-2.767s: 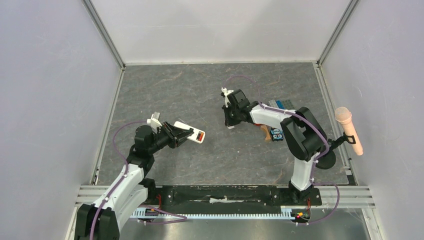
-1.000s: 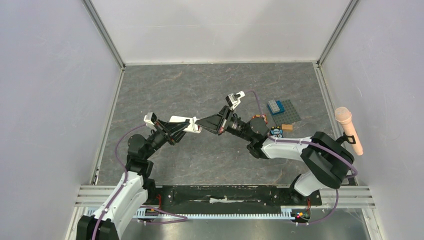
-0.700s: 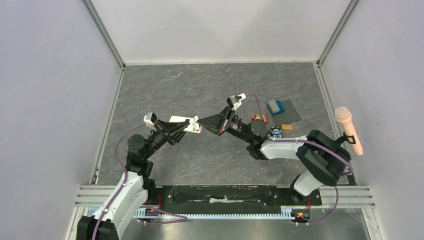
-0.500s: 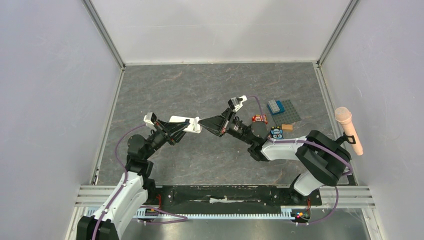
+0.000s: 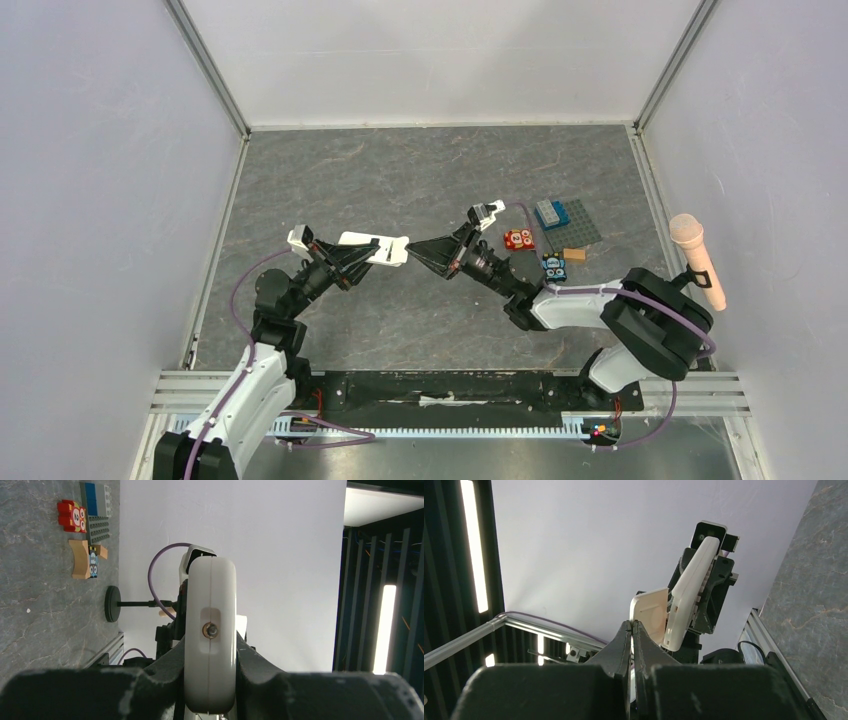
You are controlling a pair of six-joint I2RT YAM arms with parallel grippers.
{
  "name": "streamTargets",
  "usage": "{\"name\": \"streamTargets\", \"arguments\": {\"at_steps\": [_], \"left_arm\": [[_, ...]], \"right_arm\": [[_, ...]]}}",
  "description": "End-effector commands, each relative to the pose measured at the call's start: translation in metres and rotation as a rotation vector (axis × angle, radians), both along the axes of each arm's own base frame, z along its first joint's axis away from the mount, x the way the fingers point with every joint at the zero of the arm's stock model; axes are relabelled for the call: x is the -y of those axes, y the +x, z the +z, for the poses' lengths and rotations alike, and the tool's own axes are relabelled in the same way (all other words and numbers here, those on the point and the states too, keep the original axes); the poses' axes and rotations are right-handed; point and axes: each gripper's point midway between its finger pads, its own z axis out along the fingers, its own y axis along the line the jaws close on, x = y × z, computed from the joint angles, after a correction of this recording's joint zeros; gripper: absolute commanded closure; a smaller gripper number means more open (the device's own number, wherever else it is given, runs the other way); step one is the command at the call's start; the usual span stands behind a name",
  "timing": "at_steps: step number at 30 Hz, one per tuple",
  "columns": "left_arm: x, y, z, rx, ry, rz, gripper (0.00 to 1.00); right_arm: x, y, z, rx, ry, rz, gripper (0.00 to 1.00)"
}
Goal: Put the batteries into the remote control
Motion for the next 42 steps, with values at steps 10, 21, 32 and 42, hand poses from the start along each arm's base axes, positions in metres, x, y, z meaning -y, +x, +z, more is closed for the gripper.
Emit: {"name": "streamTargets", "arguments": {"at_steps": [10,21,32,42], "left_arm": [[0.000,-0.007,0.026,0.062,-0.056,-0.025,0.98],[-0.001,-0.009,0.031,0.060,-0.083,-0.033,0.98],[-0.003,-0.012,0.037,0.043,-0.132,-0.038,0.98],[-0.004,-0.015,0.040,0.044,-0.145,-0.040,0.98]], "right_arm": [[0.011,0.008,-0.009,-0.082,0.024,-0.082,1.00],[0.014,0.009,-0.006,-0.127,0.105,-0.099,1.00],[0.022,0.013,-0.007,-0.146,0.171,-0.141,1.00],[0.020,0.015,0.003,-0.137,0.221,-0.141,1.00]]}}
